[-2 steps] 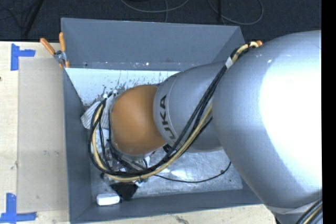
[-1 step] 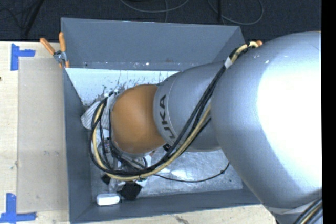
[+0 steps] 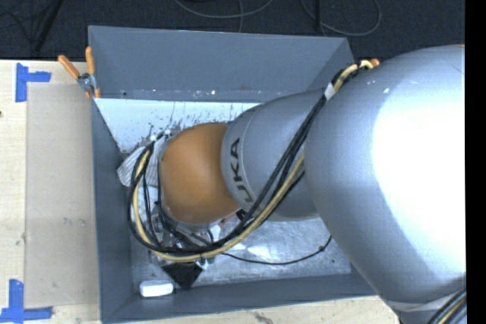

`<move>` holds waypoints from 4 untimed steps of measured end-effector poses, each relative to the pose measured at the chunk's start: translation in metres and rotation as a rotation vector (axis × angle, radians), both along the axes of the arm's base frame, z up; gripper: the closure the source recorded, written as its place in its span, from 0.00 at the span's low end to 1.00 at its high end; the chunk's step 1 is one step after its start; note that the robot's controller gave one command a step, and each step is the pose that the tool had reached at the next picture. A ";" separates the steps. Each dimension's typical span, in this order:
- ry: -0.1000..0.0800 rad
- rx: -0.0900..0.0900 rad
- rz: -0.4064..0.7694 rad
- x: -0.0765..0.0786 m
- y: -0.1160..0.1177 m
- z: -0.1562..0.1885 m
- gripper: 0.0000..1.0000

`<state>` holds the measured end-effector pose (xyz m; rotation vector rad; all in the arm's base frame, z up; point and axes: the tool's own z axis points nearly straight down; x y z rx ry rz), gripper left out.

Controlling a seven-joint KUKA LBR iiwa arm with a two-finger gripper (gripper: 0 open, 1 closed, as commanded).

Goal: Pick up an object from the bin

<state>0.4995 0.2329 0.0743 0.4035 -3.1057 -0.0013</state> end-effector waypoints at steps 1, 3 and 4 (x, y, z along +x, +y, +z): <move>-0.019 0.006 -0.004 0.004 -0.001 -0.001 0.00; -0.019 0.006 -0.005 0.004 -0.001 -0.001 0.00; -0.019 0.006 -0.006 0.004 -0.001 -0.001 0.00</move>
Offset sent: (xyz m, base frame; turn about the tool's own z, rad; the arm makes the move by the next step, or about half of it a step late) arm 0.0000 0.0000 0.0000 0.0000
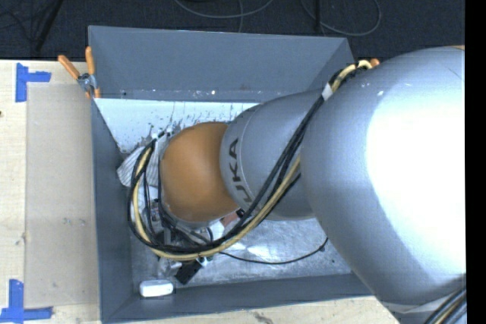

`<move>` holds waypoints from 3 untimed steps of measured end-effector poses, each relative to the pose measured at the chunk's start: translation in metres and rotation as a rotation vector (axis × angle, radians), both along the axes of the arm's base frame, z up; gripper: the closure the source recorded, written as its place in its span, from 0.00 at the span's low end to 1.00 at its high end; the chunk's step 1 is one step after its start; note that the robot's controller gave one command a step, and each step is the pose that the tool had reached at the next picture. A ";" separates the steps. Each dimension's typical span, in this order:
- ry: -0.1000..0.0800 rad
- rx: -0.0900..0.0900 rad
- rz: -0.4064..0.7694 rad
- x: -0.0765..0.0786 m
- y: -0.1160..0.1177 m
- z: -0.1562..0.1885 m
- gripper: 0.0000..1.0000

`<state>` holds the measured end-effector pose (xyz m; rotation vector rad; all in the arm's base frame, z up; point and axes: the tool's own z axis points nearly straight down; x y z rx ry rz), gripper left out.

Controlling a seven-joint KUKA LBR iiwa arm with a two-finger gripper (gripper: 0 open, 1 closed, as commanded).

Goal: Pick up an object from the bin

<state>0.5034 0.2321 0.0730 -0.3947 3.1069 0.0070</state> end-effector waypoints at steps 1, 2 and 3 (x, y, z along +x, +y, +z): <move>0.012 -0.006 0.095 -0.011 -0.030 0.009 0.00; 0.023 -0.008 -0.035 -0.034 -0.048 0.000 1.00; 0.023 -0.008 -0.036 -0.034 -0.048 0.000 1.00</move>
Offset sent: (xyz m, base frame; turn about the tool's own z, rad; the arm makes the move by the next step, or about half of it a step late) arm -0.0325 -0.0483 -0.0030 0.0351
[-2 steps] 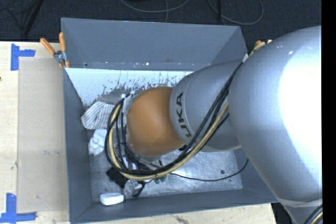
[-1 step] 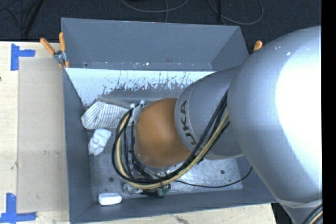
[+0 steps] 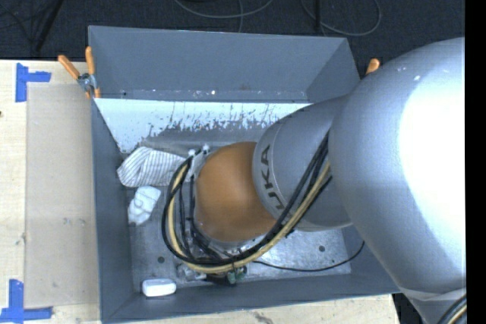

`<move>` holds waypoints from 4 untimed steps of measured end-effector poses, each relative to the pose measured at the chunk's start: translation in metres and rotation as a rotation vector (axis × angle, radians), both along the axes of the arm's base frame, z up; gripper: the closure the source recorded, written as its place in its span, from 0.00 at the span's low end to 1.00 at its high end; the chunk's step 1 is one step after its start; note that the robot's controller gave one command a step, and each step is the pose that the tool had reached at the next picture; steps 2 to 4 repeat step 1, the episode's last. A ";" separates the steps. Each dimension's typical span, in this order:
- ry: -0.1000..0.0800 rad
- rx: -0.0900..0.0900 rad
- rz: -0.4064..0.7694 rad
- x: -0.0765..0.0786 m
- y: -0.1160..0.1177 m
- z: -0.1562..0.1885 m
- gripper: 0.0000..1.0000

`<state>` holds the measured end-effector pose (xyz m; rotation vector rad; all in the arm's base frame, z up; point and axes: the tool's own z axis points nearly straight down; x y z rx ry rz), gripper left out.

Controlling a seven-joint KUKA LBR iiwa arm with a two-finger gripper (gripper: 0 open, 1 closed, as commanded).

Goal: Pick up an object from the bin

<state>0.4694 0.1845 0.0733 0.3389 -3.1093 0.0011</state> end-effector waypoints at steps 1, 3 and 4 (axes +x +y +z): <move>-0.019 0.003 0.007 0.019 -0.019 0.190 1.00; -0.019 0.003 0.007 0.019 -0.019 0.190 1.00; -0.019 0.003 0.007 0.019 -0.019 0.190 1.00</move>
Offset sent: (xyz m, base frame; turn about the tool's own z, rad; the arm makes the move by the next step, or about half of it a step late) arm 0.0000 0.0000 0.0000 0.0000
